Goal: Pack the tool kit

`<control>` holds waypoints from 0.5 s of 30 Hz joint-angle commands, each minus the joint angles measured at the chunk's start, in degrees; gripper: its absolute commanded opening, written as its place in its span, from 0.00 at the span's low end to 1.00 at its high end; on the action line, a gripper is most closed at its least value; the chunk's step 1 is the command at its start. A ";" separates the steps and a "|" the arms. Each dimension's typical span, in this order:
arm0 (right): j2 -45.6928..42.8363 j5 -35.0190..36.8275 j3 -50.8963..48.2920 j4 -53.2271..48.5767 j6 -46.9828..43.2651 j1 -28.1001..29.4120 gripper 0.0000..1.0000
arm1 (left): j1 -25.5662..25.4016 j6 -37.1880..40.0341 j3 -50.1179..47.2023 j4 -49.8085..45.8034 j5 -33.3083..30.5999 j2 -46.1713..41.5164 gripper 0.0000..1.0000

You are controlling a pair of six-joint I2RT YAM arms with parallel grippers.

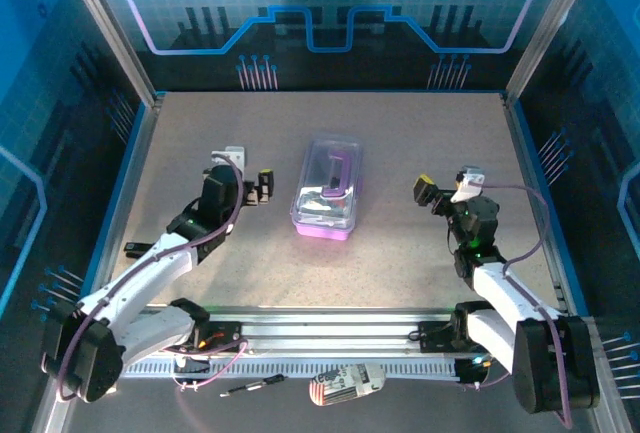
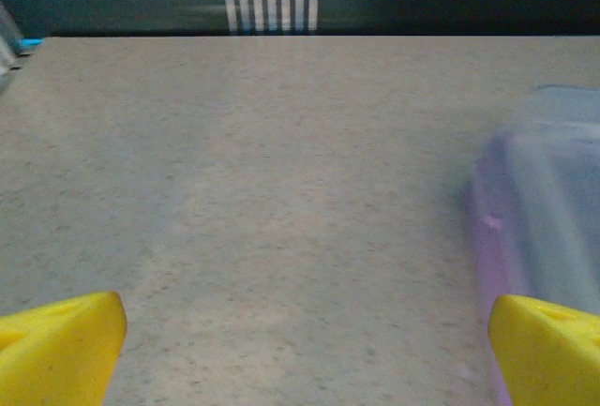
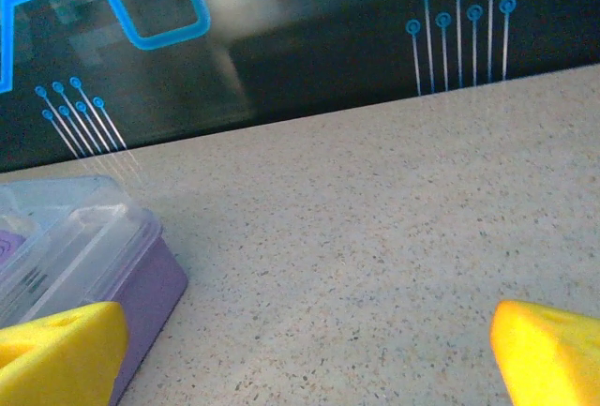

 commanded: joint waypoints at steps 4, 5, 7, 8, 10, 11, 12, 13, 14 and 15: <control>0.48 -2.00 1.99 1.35 -5.49 0.68 1.00 | 1.79 11.51 -11.12 30.15 -10.15 4.83 0.99; 1.37 -1.94 2.40 1.35 -5.14 0.63 1.00 | 1.95 13.82 -12.09 33.76 -10.90 7.26 0.99; 2.75 -3.05 3.09 0.98 -5.08 0.78 1.00 | 3.02 16.40 -13.88 42.02 -10.36 13.68 0.99; 3.45 -3.78 3.32 0.76 -5.38 0.71 1.00 | 3.65 16.18 -14.47 47.35 -10.70 17.95 0.99; 4.21 -4.79 3.33 1.00 -6.40 0.85 1.00 | 3.39 19.37 -14.07 56.28 -11.98 26.67 0.99; 4.33 -5.07 3.18 1.17 -6.90 0.83 1.00 | 2.28 22.02 -13.99 60.23 -12.75 29.86 0.99; 4.29 -4.99 2.98 1.54 -7.01 0.89 1.00 | 2.35 23.93 -14.01 64.32 -11.58 32.54 0.99; 4.07 -4.59 2.88 1.55 -6.88 0.81 1.00 | 2.32 23.65 -13.55 64.37 -14.13 33.10 0.99; 3.90 -3.71 2.70 1.46 -6.69 0.91 1.00 | 3.31 21.56 -13.50 61.66 -13.30 31.90 0.99; 3.89 -2.87 2.63 1.48 -6.64 0.94 1.00 | 5.24 18.80 -13.21 57.23 -9.91 29.98 0.99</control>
